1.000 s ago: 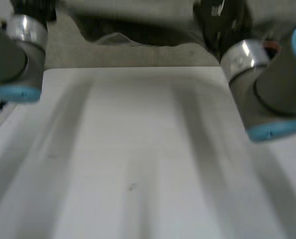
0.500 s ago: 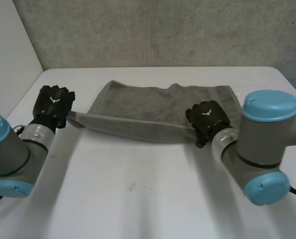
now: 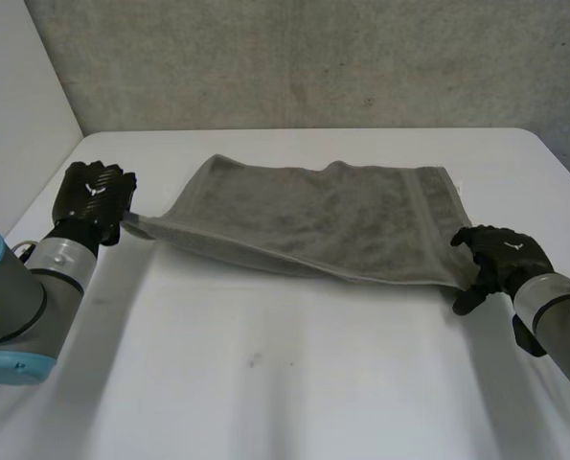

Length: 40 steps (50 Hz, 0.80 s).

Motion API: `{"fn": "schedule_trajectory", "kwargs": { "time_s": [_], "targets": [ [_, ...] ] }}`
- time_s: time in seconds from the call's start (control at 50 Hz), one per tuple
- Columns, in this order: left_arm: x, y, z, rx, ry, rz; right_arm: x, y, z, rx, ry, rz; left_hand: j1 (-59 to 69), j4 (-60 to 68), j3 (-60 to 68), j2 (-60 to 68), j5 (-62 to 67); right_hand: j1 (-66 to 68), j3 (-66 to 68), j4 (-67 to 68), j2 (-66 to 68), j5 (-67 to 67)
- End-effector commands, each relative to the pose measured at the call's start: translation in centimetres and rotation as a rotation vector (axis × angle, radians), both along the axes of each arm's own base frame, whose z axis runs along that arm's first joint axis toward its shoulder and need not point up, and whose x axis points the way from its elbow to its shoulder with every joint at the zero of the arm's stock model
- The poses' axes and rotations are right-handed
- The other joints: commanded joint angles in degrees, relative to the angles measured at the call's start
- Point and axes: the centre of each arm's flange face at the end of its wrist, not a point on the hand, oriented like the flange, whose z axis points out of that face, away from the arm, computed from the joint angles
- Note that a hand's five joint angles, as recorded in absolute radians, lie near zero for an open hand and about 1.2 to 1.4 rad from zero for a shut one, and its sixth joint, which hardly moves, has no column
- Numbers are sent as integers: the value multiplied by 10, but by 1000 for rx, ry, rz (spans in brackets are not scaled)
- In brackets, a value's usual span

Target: Fold the towel.

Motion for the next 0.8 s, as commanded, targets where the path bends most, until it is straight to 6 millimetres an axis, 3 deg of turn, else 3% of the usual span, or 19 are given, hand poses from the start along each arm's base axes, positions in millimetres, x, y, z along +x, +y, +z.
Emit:
{"fn": "schedule_trajectory", "kwargs": {
  "time_s": [0.02,0.14,0.16,0.18,0.22,0.34,0.38,0.4,0.44,0.46,0.5,0.52,0.54,0.56,0.6,0.7,0.8],
  "targets": [
    [1,0,-1,2,0,4,1,-11,-16,-6,-60,-29,107,103,103,102,103,50,31,34,24,42],
    [2,-1,-1,2,0,7,0,-22,-22,-69,-37,-29,107,103,103,102,103,194,174,177,167,186],
    [2,-1,-1,2,0,7,-1,-26,-22,-87,-35,-32,107,103,103,102,103,325,306,308,299,317],
    [2,-1,-1,2,0,7,-1,-26,-22,-87,-35,-32,107,103,103,102,103,326,307,310,300,318],
    [1,-1,-1,2,0,5,-6,-32,-21,-105,-36,-42,107,103,103,102,103,637,618,621,611,629],
    [1,6,-3,26,-13,-1,-14,-38,-8,-134,-19,-53,107,103,103,102,103,639,620,622,612,631],
    [1,9,3,24,-14,-2,-15,-36,14,-186,60,-24,107,103,103,102,103,639,620,622,612,631],
    [2,14,11,24,-19,-2,-15,-36,14,-187,60,-24,107,103,103,102,103,639,620,622,612,631],
    [4,20,19,36,-22,1,-14,-23,42,-222,190,39,107,103,103,102,103,639,620,622,612,631],
    [4,25,25,52,-25,1,-14,-23,42,-222,191,40,107,103,103,102,103,639,620,622,612,631],
    [6,34,33,83,-32,1,-14,-4,70,-238,385,123,107,103,103,102,103,639,620,622,612,631],
    [6,34,33,84,-32,1,-14,-3,70,-238,386,124,107,103,103,102,103,639,620,622,612,631],
    [8,46,46,110,-38,0,-19,10,80,-202,503,169,107,103,103,102,103,639,620,622,612,631],
    [8,46,46,110,-38,0,-19,10,80,-201,504,169,107,103,103,102,103,639,620,622,612,631],
    [15,81,62,223,-130,-4,-35,26,89,-107,674,222,107,103,103,102,103,639,620,622,612,631],
    [24,110,56,381,-288,-25,-51,44,91,35,816,314,107,103,103,102,103,639,620,622,612,631],
    [24,114,47,409,-339,-46,-53,42,87,52,822,328,107,103,103,102,103,639,620,622,612,631]
  ]
}}
